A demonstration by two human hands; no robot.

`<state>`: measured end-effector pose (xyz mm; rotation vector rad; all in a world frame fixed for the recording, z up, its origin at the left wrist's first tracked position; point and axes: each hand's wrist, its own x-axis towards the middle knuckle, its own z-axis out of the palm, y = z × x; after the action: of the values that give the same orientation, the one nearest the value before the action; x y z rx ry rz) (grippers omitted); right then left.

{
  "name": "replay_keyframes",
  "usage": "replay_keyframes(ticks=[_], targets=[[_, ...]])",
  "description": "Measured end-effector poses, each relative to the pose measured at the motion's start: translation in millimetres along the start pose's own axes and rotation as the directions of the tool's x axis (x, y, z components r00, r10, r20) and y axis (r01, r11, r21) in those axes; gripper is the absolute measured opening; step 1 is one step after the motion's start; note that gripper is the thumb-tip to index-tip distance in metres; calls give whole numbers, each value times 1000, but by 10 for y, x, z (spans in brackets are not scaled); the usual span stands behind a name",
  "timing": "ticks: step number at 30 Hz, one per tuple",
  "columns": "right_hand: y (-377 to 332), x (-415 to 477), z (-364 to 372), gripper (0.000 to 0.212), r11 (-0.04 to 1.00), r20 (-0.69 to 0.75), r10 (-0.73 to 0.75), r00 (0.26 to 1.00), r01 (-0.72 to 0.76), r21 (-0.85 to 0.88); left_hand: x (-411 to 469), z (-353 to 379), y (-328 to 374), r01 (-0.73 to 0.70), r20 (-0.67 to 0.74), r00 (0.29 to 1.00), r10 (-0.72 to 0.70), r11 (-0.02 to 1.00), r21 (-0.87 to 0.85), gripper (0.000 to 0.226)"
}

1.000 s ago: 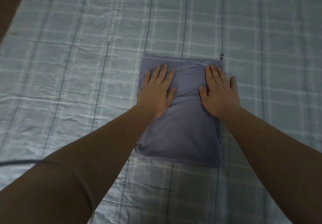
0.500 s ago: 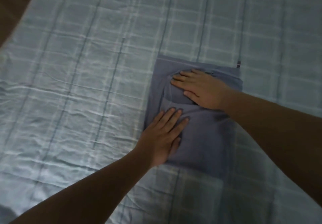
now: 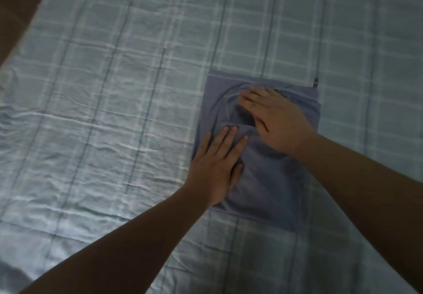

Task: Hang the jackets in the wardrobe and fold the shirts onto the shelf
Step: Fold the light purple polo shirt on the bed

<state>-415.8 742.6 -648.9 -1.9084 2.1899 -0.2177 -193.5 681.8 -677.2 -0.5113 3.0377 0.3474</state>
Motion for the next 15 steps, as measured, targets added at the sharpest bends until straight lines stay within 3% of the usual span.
replay_keyframes(ticks=[2, 7, 10, 12, 15], targets=[[-93, -216, 64, 53, 995, -47, 95, 994, -95, 5, 9, 23, -25, -5, 12, 1000, 5, 1000, 7, 58], [-43, -373, 220, 57, 986, 89, 170, 982, -169, -14, -225, 122, -31, -37, 63, 997, 34, 998, 47, 61], [-57, -88, 68, 49, 998, 26, 46, 999, -47, 35, -265, 119, -32, -56, 53, 997, 54, 998, 39, 62], [-106, 131, 34, 47, 996, 104, -59, 993, 51, 79, -260, 120, -34, -57, 49, 997, 55, 998, 41, 62], [-60, 339, 138, 51, 986, 249, -144, 958, 159, -42, -259, 116, -38, -49, 43, 998, 47, 998, 39, 62]])
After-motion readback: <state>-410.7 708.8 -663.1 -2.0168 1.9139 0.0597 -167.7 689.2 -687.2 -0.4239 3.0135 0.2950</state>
